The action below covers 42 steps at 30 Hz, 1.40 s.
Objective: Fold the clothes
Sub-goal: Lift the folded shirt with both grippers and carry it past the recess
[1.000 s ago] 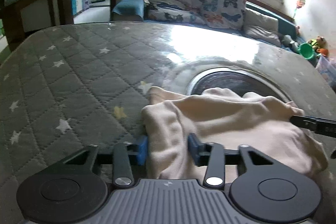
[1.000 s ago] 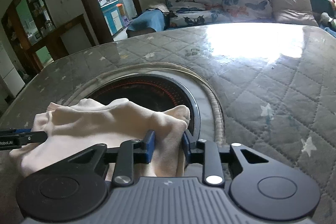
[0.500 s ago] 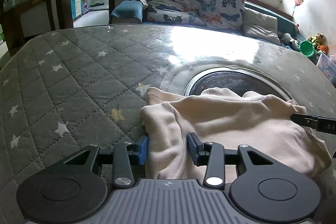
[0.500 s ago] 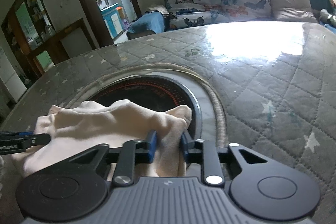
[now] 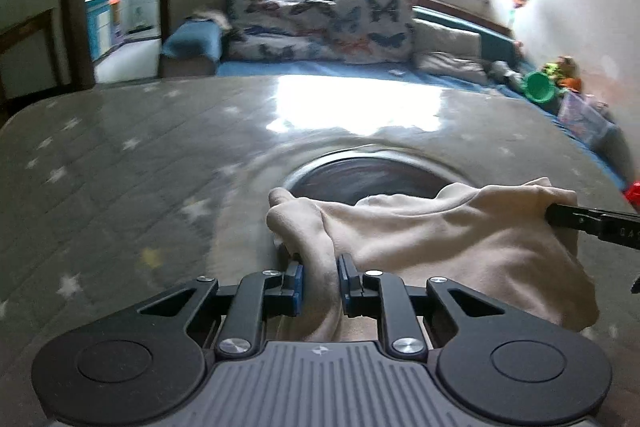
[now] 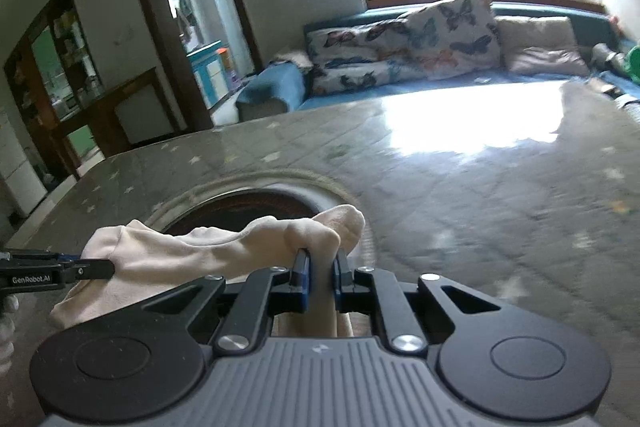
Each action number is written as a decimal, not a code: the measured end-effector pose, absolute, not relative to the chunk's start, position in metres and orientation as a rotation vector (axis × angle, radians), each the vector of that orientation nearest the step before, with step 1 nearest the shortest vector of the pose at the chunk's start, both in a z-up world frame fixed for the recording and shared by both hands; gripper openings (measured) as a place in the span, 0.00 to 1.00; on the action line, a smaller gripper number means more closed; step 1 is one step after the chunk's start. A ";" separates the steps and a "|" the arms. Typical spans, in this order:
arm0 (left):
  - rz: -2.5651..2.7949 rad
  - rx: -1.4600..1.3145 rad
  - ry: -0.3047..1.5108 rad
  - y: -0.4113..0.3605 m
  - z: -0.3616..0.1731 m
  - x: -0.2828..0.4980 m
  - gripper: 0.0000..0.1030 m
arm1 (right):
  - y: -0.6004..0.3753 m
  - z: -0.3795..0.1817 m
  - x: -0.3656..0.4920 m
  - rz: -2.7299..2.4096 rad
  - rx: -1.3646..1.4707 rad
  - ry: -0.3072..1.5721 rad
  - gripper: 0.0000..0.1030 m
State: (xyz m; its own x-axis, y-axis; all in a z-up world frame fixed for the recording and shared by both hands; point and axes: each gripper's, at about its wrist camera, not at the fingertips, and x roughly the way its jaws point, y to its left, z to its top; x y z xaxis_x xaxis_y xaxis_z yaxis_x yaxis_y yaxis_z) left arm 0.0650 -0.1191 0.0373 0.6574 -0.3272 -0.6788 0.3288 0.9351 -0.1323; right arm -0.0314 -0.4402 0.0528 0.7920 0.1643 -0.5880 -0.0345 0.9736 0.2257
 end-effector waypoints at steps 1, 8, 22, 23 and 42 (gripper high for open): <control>-0.391 0.004 0.766 -0.127 0.039 0.065 0.19 | -0.446 0.056 -0.037 0.089 0.198 0.641 0.09; -0.525 0.040 0.760 -0.199 0.044 0.060 0.18 | -0.501 0.069 -0.080 -0.055 0.187 0.606 0.09; -0.721 0.143 0.695 -0.313 0.050 0.036 0.19 | -0.581 0.062 -0.143 -0.347 0.161 0.593 0.09; -0.725 0.142 0.706 -0.316 0.048 0.037 0.19 | -0.583 0.057 -0.143 -0.358 0.155 0.610 0.10; -0.590 0.272 0.768 -0.288 0.028 0.017 0.61 | -0.503 0.019 -0.138 -0.189 0.057 0.648 0.40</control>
